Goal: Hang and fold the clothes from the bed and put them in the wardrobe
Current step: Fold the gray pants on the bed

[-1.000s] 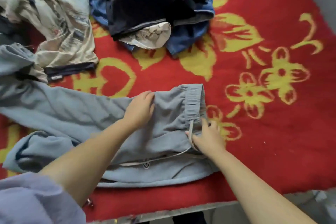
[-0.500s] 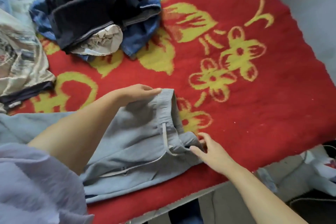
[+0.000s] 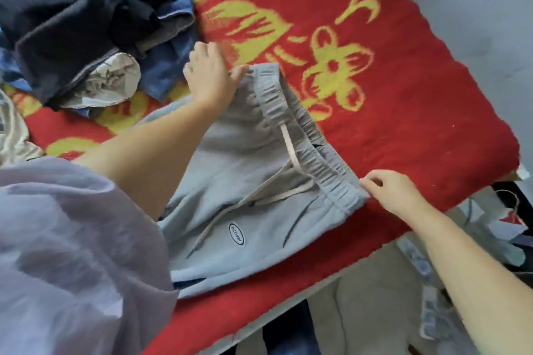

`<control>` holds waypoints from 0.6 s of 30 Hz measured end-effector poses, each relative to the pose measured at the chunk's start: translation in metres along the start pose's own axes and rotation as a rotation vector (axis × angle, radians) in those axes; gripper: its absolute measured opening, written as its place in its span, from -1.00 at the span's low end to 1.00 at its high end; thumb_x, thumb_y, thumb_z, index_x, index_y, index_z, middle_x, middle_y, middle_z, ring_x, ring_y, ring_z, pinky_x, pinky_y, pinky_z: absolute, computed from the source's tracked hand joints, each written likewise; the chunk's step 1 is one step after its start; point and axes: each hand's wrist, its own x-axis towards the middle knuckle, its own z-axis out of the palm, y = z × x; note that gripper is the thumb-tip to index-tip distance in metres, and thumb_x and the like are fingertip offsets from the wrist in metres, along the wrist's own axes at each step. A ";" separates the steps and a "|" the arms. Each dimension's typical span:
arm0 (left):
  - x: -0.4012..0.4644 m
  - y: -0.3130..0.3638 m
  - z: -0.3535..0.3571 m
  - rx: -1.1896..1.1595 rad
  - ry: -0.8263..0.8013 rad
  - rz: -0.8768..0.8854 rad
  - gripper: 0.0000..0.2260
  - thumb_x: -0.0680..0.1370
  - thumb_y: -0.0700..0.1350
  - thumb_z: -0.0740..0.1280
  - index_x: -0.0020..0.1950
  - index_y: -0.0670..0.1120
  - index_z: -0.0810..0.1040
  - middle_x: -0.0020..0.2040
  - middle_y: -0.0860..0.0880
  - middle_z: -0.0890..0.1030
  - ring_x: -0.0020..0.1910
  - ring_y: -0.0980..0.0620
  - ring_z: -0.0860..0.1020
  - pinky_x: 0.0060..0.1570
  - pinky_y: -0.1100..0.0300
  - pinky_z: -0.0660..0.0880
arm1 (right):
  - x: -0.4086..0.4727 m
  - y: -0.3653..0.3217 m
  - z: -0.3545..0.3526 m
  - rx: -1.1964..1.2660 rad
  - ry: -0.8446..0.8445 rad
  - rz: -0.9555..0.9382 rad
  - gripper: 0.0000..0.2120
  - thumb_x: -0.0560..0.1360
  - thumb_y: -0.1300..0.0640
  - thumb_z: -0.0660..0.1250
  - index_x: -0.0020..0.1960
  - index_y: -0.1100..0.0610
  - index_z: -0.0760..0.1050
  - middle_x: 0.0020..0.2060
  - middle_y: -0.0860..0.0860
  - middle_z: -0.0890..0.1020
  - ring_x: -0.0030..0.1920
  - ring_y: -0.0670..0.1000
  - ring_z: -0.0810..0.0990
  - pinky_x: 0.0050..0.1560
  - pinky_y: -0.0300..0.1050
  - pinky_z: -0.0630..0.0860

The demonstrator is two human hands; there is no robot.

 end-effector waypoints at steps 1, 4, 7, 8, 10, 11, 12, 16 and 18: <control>-0.008 0.003 0.013 0.034 -0.056 -0.019 -0.51 0.53 0.16 0.26 0.29 -0.17 0.38 0.30 -0.17 0.38 0.30 -0.17 0.34 0.30 -0.05 0.22 | -0.003 -0.004 0.009 0.049 0.174 0.009 -0.79 0.57 0.11 0.29 0.09 0.22 0.59 -0.02 0.21 0.60 0.02 0.18 0.56 0.06 -0.03 0.40; -0.043 0.005 0.046 0.044 -0.272 0.115 -0.50 0.57 0.00 0.23 0.46 -0.14 0.22 0.47 -0.15 0.23 0.43 -0.14 0.21 0.42 -0.11 0.07 | -0.014 -0.020 0.044 0.127 0.252 -0.022 -0.64 0.56 0.00 0.29 0.27 0.17 0.47 0.14 0.15 0.53 0.17 0.17 0.49 0.18 0.04 0.38; -0.046 0.003 0.060 0.006 -0.393 0.161 -0.47 0.57 -0.11 0.20 0.52 -0.09 0.14 0.50 -0.13 0.21 0.46 -0.12 0.21 0.42 -0.14 0.10 | -0.020 -0.025 0.070 -0.050 0.120 0.034 -0.60 0.53 -0.18 0.25 0.25 0.03 0.45 0.20 0.02 0.50 0.23 0.10 0.45 0.16 0.04 0.37; -0.037 0.004 0.062 -0.024 -0.380 0.135 -0.47 0.56 -0.11 0.19 0.52 -0.09 0.15 0.49 -0.14 0.24 0.45 -0.13 0.23 0.41 -0.13 0.13 | -0.019 -0.025 0.073 -0.066 0.113 0.064 -0.58 0.52 -0.21 0.24 0.26 0.01 0.42 0.21 0.01 0.49 0.24 0.10 0.44 0.16 0.04 0.36; -0.017 0.010 0.064 -0.063 -0.346 0.121 -0.46 0.55 -0.07 0.23 0.51 -0.09 0.17 0.46 -0.15 0.28 0.43 -0.15 0.25 0.39 -0.13 0.18 | -0.011 -0.025 0.068 -0.066 0.095 0.085 -0.56 0.53 -0.22 0.22 0.27 0.03 0.35 0.17 0.03 0.54 0.23 0.13 0.47 0.15 0.04 0.34; -0.009 0.013 0.065 -0.038 -0.362 0.153 -0.45 0.55 -0.01 0.27 0.50 -0.09 0.19 0.45 -0.14 0.30 0.43 -0.14 0.26 0.38 -0.13 0.19 | -0.007 -0.026 0.063 -0.088 0.073 0.059 -0.60 0.55 -0.20 0.21 0.23 0.06 0.36 0.13 0.06 0.58 0.20 0.14 0.50 0.12 0.03 0.33; -0.004 0.017 0.066 0.021 -0.401 0.194 -0.42 0.53 0.05 0.31 0.48 -0.08 0.20 0.43 -0.14 0.32 0.42 -0.14 0.28 0.36 -0.14 0.20 | -0.005 -0.026 0.057 -0.120 0.053 0.015 -0.65 0.57 -0.17 0.20 0.16 0.08 0.38 0.06 0.09 0.62 0.16 0.16 0.54 0.09 0.02 0.32; 0.000 0.021 0.072 0.220 -0.424 0.177 -0.60 0.54 0.02 0.32 0.28 -0.14 0.33 0.26 -0.20 0.48 0.28 -0.21 0.42 0.23 -0.10 0.27 | -0.005 -0.013 0.020 -0.128 0.071 -0.081 -0.73 0.55 -0.10 0.26 -0.17 0.05 0.32 -0.13 0.16 0.64 0.01 0.25 0.57 -0.15 -0.01 0.25; 0.003 0.028 0.073 0.182 -0.302 0.217 -0.80 0.58 -0.07 0.24 0.14 -0.15 0.40 0.13 -0.21 0.56 0.17 -0.22 0.48 0.11 -0.04 0.29 | -0.004 0.004 -0.001 -0.133 0.038 -0.042 -0.72 0.53 -0.10 0.28 -0.23 0.03 0.32 -0.23 0.09 0.61 -0.02 0.22 0.58 -0.18 -0.03 0.26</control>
